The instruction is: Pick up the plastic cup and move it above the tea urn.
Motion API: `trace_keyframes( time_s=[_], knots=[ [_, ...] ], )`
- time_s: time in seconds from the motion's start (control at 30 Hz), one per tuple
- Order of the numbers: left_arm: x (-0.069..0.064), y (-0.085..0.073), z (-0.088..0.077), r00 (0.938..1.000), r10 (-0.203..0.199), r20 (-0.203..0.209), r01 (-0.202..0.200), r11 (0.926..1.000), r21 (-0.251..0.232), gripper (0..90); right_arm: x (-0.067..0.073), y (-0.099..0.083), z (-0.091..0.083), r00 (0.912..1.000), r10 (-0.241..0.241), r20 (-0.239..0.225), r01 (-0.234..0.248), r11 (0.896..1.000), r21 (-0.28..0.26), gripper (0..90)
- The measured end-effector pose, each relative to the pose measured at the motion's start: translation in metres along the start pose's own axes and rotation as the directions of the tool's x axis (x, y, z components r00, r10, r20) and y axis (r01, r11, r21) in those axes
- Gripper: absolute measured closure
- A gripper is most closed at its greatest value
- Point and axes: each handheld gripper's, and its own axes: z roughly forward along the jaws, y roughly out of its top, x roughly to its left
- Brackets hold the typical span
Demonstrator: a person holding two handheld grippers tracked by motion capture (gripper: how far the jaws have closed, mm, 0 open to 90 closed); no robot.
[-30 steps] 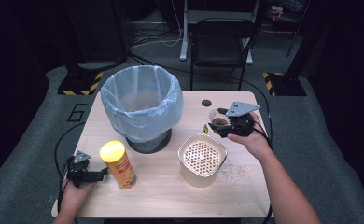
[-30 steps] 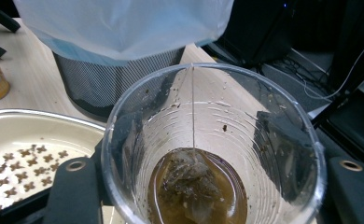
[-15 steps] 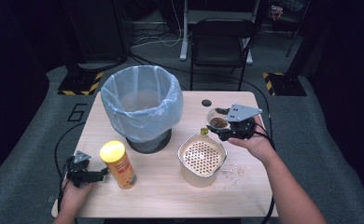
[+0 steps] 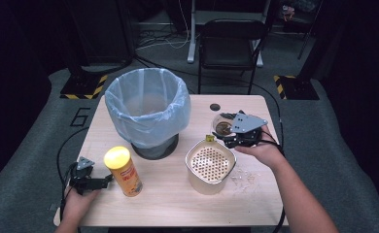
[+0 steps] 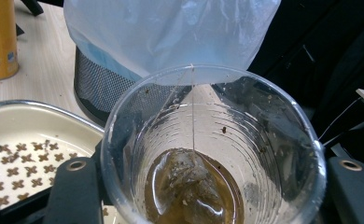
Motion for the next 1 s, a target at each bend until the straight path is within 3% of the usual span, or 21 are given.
trace_keyframes(
  time_s=[0.23, 0.43, 0.47, 0.5, 0.53, 0.6, 0.67, 0.73, 0.77, 0.8, 0.83, 0.87, 0.9, 0.93, 1.0],
  knots=[
    [0.0, 0.0, 0.0, 1.0, 0.0, 0.0, 0.0, 1.0, 0.0, 0.8, 0.002, -0.004, 0.006, 0.9996, -0.027, -0.001, 0.027, 0.999, -0.042, 33.7],
    [0.0, 0.0, 0.0, 1.0, 0.0, 0.0, 0.0, 1.0, 0.001, 0.9, 0.008, -0.004, 0.005, 0.9984, -0.05, 0.024, 0.052, 0.997, -0.064, 33.7],
    [0.0, 0.0, 0.0, 1.0, 0.0, 0.0, 0.0, 1.0, 0.0, 0.8, 0.013, -0.003, 0.003, 0.9944, -0.097, 0.042, 0.099, 0.994, -0.048, 33.8],
    [0.0, 0.0, 0.0, 1.0, 0.0, 0.0, 0.0, 1.0, 0.0, 0.9, 0.013, -0.003, 0.003, 0.9944, -0.097, 0.042, 0.099, 0.994, -0.048, 33.8],
    [0.0, 0.0, 0.0, 1.0, 0.0, 0.0, 0.0, 1.0, 0.0, 0.9, 0.018, -0.001, 0.001, 0.9867, -0.155, 0.047, 0.157, 0.987, -0.027, 34.0],
    [0.0, 0.0, 0.0, 1.0, 0.0, 0.0, 0.0, 1.0, 0.0, 0.9, 0.024, 0.0, 0.0, 0.9772, -0.206, 0.051, 0.207, 0.978, -0.006, 34.4],
    [0.0, 0.0, 0.0, 1.0, 0.0, 0.0, 0.0, 1.0, 0.0, 0.9, 0.032, 0.0, -0.002, 0.9628, -0.264, 0.056, 0.264, 0.964, 0.018, 34.7],
    [0.0, 0.0, 0.0, 1.0, 0.0, 0.0, 0.0, 1.0, 0.0, 0.9, 0.041, 0.001, -0.002, 0.9374, -0.341, 0.07, 0.339, 0.94, 0.043, 34.9],
    [0.0, 0.0, 0.0, 1.0, 0.0, 0.0, 0.0, 1.0, 0.0, 0.9, 0.041, 0.001, -0.002, 0.9374, -0.341, 0.07, 0.339, 0.94, 0.043, 34.9],
    [0.0, 0.0, 0.0, 1.0, 0.0, 0.0, 0.0, 1.0, 0.001, 0.9, 0.044, 0.002, -0.003, 0.9265, -0.368, 0.076, 0.365, 0.929, 0.055, 35.2],
    [0.0, 0.0, 0.0, 1.0, 0.0, 0.0, 0.0, 1.0, 0.0, 0.9, 0.05, 0.003, -0.002, 0.8961, -0.434, 0.094, 0.428, 0.9, 0.079, 35.7],
    [0.0, 0.0, 0.0, 1.0, 0.0, 0.0, 0.0, 1.0, 0.0, 0.8, 0.053, 0.003, -0.002, 0.8863, -0.454, 0.093, 0.447, 0.89, 0.088, 35.9],
    [0.0, 0.0, 0.0, 1.0, 0.0, 0.0, 0.0, 1.0, 0.0, 0.9, 0.053, 0.003, -0.002, 0.8863, -0.454, 0.093, 0.447, 0.89, 0.088, 35.9],
    [0.0, 0.0, 0.0, 1.0, 0.0, 0.0, 0.0, 1.0, 0.0, 0.8, 0.059, 0.004, -0.001, 0.8507, -0.519, 0.084, 0.508, 0.852, 0.125, 36.2],
    [0.0, 0.0, 0.0, 1.0, -0.001, 0.001, 0.001, 1.0, 0.0, 0.9, 0.063, 0.004, 0.0, 0.8162, -0.573, 0.076, 0.559, 0.816, 0.148, 36.4]
  ],
)
